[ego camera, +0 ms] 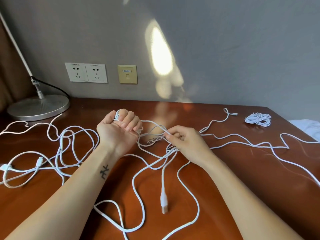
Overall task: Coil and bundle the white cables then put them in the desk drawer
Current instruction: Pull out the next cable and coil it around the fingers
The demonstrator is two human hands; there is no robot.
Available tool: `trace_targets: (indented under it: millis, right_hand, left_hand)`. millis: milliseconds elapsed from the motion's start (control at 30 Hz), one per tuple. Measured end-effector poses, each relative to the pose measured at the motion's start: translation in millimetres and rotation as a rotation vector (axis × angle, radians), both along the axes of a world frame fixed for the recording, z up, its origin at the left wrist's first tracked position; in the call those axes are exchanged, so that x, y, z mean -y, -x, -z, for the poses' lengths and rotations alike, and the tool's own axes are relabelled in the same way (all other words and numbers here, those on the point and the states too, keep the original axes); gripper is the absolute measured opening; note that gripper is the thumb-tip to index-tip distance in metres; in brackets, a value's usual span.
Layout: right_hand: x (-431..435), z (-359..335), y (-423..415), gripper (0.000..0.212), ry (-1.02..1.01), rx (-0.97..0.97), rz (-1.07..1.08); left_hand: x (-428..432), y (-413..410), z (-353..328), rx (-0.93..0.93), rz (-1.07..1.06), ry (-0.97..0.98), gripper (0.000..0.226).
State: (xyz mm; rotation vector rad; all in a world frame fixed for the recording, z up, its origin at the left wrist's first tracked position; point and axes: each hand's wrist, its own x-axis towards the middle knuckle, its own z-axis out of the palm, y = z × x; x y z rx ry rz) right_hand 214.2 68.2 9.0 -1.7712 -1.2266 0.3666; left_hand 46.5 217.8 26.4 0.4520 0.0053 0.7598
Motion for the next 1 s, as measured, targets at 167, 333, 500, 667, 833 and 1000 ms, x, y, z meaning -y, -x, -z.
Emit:
trace_targets:
  millis: [167,333,500,667,833,1000]
  right_hand:
    - [2.1,-2.8,6.4,0.017,0.061,0.014,-0.061]
    - [4.9,-6.1,11.4,0.021,0.095,-0.017,-0.124]
    - [5.3,-10.8,15.7,0.022,0.03,-0.12,-0.178]
    - [6.6,-17.6,18.0,0.037,-0.049,-0.241,-0.237]
    - [7.9,-19.7,22.3,0.038,-0.09,-0.263,-0.246]
    - [4.9,-20.7,22.9,0.029,-0.211,-0.267,-0.142]
  left_hand:
    - [-4.0,-2.7,-2.4,0.075,-0.069,0.204,0.04]
    - [-5.9,-5.8,-4.2,-0.016,-0.161,0.195,0.047]
    - [-5.2,-12.2,0.0,-0.327,-0.324,-0.125,0.056]
    - [1.5,-17.5,6.0,-0.608,-0.502,-0.496,0.049]
    - [6.4,-16.4,6.5,-0.837,-0.628,-0.819,0.05]
    - [13.8,-17.8,10.0,-0.911,-0.637,-1.012,0.045]
